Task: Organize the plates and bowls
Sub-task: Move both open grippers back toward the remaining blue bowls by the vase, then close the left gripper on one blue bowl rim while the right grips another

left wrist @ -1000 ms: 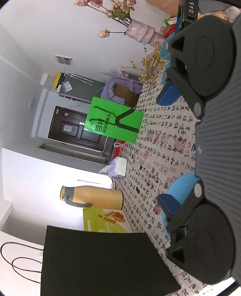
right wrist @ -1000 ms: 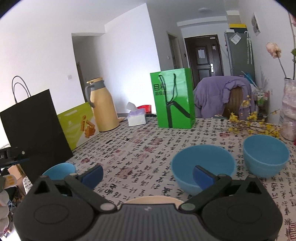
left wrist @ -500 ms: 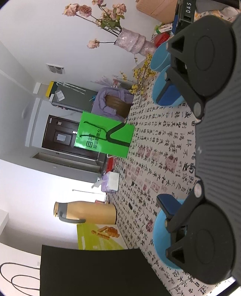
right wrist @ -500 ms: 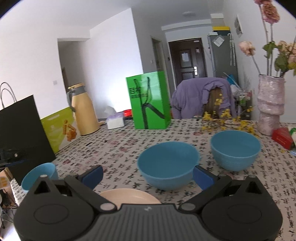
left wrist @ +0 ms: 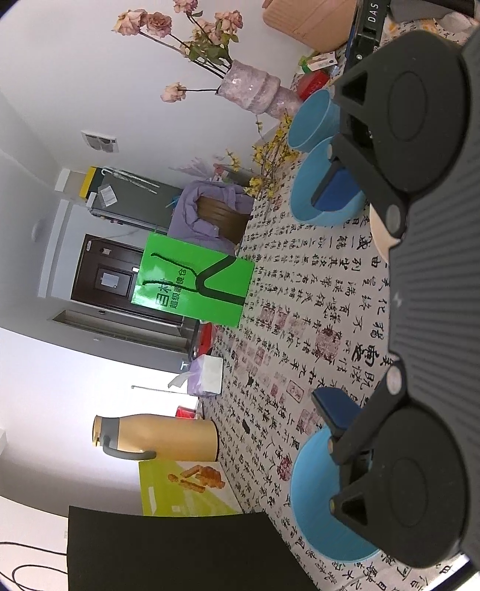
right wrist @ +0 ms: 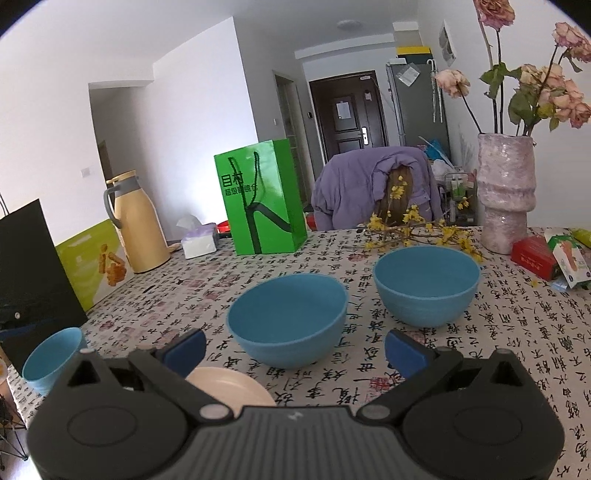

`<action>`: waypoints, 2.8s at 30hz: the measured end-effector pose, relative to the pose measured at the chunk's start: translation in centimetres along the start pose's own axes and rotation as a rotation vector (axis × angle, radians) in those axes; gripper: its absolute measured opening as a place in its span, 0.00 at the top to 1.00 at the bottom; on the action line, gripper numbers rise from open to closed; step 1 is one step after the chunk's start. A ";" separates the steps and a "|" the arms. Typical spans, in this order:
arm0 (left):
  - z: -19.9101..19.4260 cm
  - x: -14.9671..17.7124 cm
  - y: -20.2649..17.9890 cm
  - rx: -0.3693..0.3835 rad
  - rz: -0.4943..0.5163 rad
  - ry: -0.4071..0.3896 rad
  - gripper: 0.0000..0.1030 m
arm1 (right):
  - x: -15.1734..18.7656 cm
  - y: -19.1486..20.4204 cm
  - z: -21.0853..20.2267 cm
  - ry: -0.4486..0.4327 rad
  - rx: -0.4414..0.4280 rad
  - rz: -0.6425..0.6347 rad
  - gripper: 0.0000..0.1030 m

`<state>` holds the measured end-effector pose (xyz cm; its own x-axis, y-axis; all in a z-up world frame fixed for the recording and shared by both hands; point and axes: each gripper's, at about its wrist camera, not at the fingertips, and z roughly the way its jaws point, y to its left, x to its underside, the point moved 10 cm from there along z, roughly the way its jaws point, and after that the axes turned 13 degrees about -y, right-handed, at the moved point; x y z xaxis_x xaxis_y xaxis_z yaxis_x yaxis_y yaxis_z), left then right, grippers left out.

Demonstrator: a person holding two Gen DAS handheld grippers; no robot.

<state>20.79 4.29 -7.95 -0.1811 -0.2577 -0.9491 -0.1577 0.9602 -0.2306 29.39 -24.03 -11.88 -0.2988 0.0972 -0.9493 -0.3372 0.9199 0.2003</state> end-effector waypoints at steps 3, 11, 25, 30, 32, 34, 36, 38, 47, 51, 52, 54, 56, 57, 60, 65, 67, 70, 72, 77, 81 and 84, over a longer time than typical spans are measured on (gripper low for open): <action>0.4 -0.1 -0.3 0.004 -0.001 0.003 0.00 | -0.1 -0.4 0.2 0.002 0.004 -0.007 0.00; 2.1 -0.1 -1.1 0.014 -0.005 0.034 0.00 | -0.5 -0.7 1.6 0.026 0.002 -0.038 0.00; 5.0 -1.2 -1.9 0.016 0.000 0.060 0.00 | -1.7 0.0 4.6 0.080 -0.044 -0.049 0.00; 6.6 -0.6 -2.3 0.026 -0.019 0.102 0.00 | -1.4 -0.2 6.2 0.129 -0.040 -0.028 0.00; 7.4 -0.3 -2.4 0.023 -0.022 0.119 0.00 | -1.4 -0.2 6.5 0.133 -0.039 -0.029 0.00; 8.2 0.2 -2.5 0.022 -0.028 0.143 0.00 | -1.5 -0.2 6.8 0.132 -0.034 -0.036 0.00; 9.0 0.7 -2.7 0.024 -0.041 0.169 0.00 | -1.4 -0.3 7.1 0.135 -0.030 -0.036 0.00; 9.7 1.1 -2.9 0.026 -0.050 0.192 0.00 | -1.3 -0.4 7.4 0.139 -0.028 -0.036 0.00; 12.2 1.5 -3.8 0.014 -0.083 0.247 0.00 | -1.6 -1.0 9.2 0.140 -0.043 0.002 0.00; 13.0 1.5 -4.1 0.002 -0.073 0.256 0.00 | -2.2 -0.9 10.0 0.132 -0.051 0.004 0.00; 13.2 1.6 -4.2 0.001 -0.079 0.263 0.00 | -2.4 -0.9 10.2 0.129 -0.050 0.001 0.00; 13.7 1.8 -4.1 -0.004 -0.093 0.279 0.00 | -2.7 -1.0 10.5 0.123 -0.047 0.000 0.00; 14.0 2.1 -4.0 -0.008 -0.107 0.294 0.00 | -2.9 -1.1 10.9 0.124 -0.047 0.003 0.00; 14.1 2.2 -4.0 -0.008 -0.111 0.300 0.00 | -3.0 -1.2 11.0 0.126 -0.046 0.002 0.00; 14.5 2.4 -3.9 -0.012 -0.119 0.311 0.00 | -3.0 -1.5 11.4 0.131 -0.033 -0.017 0.00; 15.5 2.9 -4.3 -0.013 -0.122 0.331 0.00 | -3.1 -2.3 12.2 0.147 -0.020 -0.007 0.00; 16.0 3.5 -4.8 -0.001 -0.135 0.354 0.00 | -2.9 -2.4 12.5 0.160 -0.023 0.002 0.01; 16.6 4.4 -5.3 0.002 -0.143 0.385 0.00 | -2.6 -2.4 12.8 0.176 -0.022 -0.003 0.05; 16.9 4.8 -5.7 -0.002 -0.134 0.394 0.00 | -2.4 -2.5 13.2 0.189 -0.022 0.000 0.09; 17.9 5.2 -6.6 -0.018 -0.125 0.402 0.00 | -1.6 -2.9 14.1 0.226 -0.017 0.025 0.21; 18.7 5.8 -7.0 -0.035 -0.117 0.414 0.01 | -0.9 -3.4 14.8 0.244 0.009 0.023 0.30; 19.4 6.2 -7.2 -0.049 -0.116 0.423 0.01 | -0.3 -3.4 15.2 0.262 0.014 0.021 0.34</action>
<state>39.61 -2.15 -16.35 -0.5390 -0.3949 -0.7440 -0.2442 0.9186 -0.3108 44.16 -21.44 -15.97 -0.5272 0.0169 -0.8496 -0.3161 0.9241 0.2145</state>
